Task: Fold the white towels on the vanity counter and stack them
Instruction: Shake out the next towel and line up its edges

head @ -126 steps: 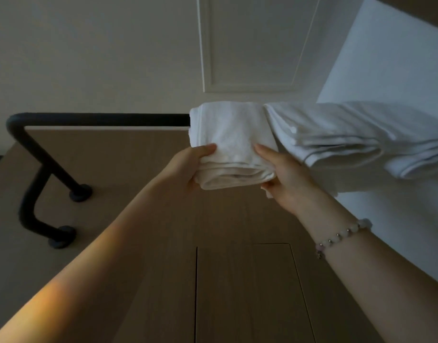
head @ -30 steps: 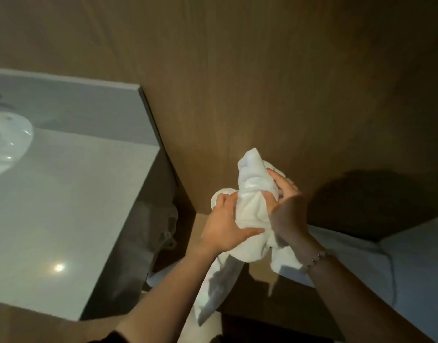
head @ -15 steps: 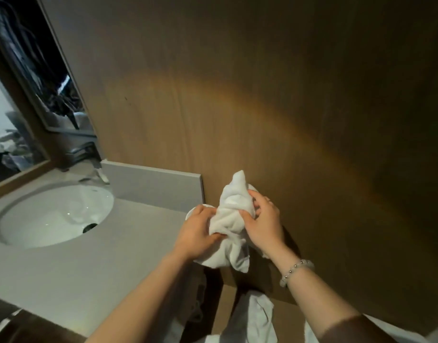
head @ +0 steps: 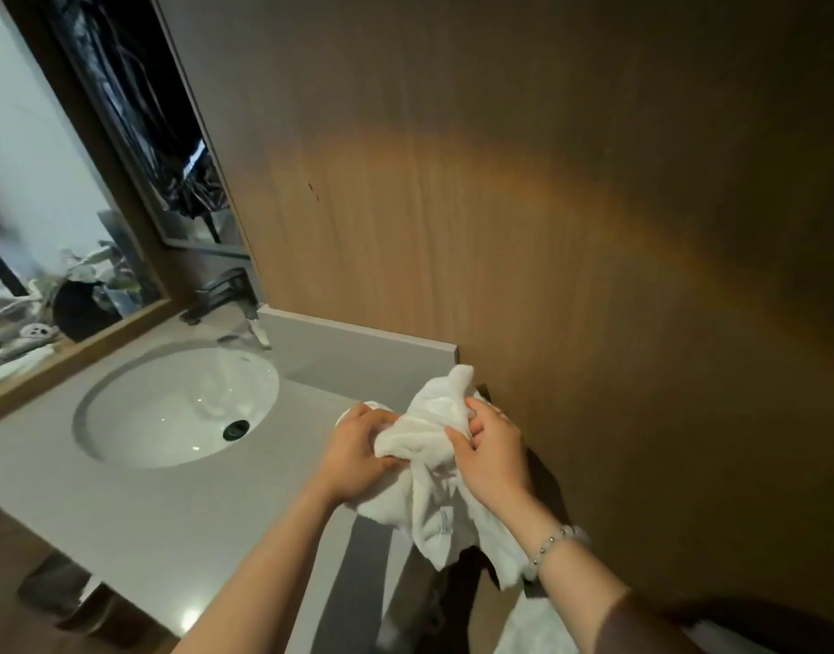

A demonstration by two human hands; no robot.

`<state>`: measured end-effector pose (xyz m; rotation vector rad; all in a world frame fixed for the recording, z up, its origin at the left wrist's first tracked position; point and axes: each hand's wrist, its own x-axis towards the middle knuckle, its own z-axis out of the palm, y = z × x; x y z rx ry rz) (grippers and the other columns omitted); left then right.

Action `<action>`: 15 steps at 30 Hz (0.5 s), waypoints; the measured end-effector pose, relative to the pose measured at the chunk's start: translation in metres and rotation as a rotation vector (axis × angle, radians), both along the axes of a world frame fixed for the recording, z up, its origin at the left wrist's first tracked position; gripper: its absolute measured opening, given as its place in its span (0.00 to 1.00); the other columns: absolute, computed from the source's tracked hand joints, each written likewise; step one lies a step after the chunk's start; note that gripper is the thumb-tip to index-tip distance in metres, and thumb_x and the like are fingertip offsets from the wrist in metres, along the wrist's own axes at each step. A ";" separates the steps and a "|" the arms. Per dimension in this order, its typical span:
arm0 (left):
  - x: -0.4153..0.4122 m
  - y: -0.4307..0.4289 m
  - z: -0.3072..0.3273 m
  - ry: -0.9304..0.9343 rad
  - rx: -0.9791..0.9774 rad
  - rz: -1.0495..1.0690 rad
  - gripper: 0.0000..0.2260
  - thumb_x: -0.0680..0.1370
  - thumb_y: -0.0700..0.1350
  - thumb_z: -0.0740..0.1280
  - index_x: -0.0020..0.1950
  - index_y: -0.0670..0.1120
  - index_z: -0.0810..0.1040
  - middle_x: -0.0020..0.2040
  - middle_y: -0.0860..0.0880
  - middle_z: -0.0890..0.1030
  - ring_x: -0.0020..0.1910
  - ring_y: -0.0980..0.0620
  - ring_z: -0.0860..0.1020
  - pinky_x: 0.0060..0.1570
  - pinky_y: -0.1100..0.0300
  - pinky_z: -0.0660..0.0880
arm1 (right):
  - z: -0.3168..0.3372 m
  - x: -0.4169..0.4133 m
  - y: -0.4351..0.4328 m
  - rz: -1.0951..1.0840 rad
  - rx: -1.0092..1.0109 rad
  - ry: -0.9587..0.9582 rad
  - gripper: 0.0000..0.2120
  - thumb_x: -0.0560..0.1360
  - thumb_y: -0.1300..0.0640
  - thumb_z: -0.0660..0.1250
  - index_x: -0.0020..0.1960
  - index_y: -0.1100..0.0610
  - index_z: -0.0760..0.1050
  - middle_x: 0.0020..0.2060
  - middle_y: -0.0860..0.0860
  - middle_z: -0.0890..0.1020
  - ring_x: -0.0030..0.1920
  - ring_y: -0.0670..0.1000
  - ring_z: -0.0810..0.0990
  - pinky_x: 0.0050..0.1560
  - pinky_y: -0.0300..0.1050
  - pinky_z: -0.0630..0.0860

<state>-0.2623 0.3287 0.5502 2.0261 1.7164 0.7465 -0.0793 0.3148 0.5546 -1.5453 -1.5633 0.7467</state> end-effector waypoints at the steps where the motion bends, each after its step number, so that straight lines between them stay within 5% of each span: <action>1: -0.007 0.008 -0.003 0.000 -0.002 -0.015 0.31 0.57 0.63 0.63 0.55 0.49 0.79 0.48 0.53 0.73 0.51 0.53 0.74 0.53 0.62 0.69 | -0.003 -0.007 0.006 -0.008 -0.004 -0.001 0.18 0.76 0.56 0.66 0.66 0.54 0.71 0.57 0.51 0.78 0.56 0.50 0.76 0.56 0.42 0.74; 4: -0.029 0.034 -0.011 0.017 -0.021 -0.085 0.32 0.58 0.65 0.62 0.55 0.49 0.79 0.49 0.54 0.74 0.52 0.54 0.74 0.51 0.64 0.67 | -0.005 -0.031 0.020 -0.074 0.001 -0.060 0.20 0.77 0.54 0.64 0.68 0.55 0.69 0.61 0.50 0.76 0.60 0.49 0.74 0.55 0.34 0.67; 10: -0.083 0.071 -0.027 0.024 -0.085 -0.232 0.35 0.56 0.66 0.62 0.57 0.49 0.78 0.53 0.52 0.76 0.53 0.54 0.74 0.49 0.68 0.63 | -0.024 -0.092 0.038 -0.238 -0.090 -0.159 0.22 0.78 0.49 0.61 0.71 0.54 0.67 0.65 0.52 0.74 0.64 0.52 0.72 0.64 0.41 0.65; 13: -0.106 0.072 -0.035 0.037 -0.098 -0.306 0.34 0.56 0.66 0.61 0.57 0.51 0.80 0.47 0.50 0.75 0.49 0.52 0.74 0.48 0.66 0.65 | -0.029 -0.117 0.035 -0.225 -0.275 -0.202 0.25 0.79 0.44 0.58 0.73 0.51 0.63 0.68 0.49 0.71 0.67 0.51 0.70 0.68 0.40 0.62; 15: -0.116 0.066 -0.039 0.062 -0.107 -0.347 0.32 0.57 0.66 0.59 0.55 0.54 0.81 0.41 0.52 0.71 0.44 0.51 0.73 0.46 0.63 0.67 | -0.029 -0.131 0.028 -0.457 -0.288 -0.382 0.24 0.75 0.40 0.63 0.68 0.47 0.68 0.60 0.43 0.77 0.60 0.44 0.76 0.61 0.31 0.69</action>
